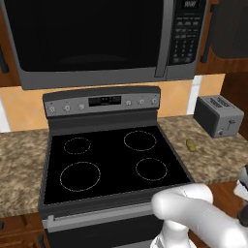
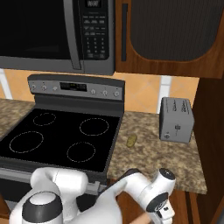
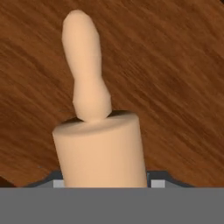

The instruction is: Pick the rolling pin from the drawer and place it on the counter.

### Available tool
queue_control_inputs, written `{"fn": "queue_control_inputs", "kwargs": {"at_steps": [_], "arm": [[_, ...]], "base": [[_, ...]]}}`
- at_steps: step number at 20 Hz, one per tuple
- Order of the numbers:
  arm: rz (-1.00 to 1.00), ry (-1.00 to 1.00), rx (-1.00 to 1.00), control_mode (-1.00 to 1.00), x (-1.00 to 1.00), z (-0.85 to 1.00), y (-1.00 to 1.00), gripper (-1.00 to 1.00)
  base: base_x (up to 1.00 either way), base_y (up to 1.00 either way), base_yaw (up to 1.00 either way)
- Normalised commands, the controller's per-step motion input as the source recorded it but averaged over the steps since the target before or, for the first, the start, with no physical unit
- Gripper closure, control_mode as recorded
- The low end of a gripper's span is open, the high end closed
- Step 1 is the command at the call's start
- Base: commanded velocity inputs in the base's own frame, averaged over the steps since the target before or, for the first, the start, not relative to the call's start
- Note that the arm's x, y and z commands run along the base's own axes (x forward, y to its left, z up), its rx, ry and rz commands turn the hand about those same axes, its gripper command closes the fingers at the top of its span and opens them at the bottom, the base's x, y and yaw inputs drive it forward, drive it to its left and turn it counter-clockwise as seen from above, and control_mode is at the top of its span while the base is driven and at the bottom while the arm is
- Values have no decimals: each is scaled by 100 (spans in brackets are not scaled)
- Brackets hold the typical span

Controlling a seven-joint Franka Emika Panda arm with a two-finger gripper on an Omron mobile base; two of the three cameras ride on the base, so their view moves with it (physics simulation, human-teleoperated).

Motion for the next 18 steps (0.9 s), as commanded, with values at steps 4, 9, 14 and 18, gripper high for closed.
{"fn": "queue_control_inputs", "kwargs": {"at_steps": [4, 9, 14, 18], "arm": [[-5, 0, -8, -100, -41, 76, 17, 100], [-1, 0, -11, -100, -3, 100, 24, 100], [0, -8, -18, -100, -38, 100, 44, 100], [-1, -13, -15, -100, 6, 100, 66, 100]], "base": [[0, 0, 0], [0, 0, 0], [0, 0, 0], [0, 0, 0]]}}
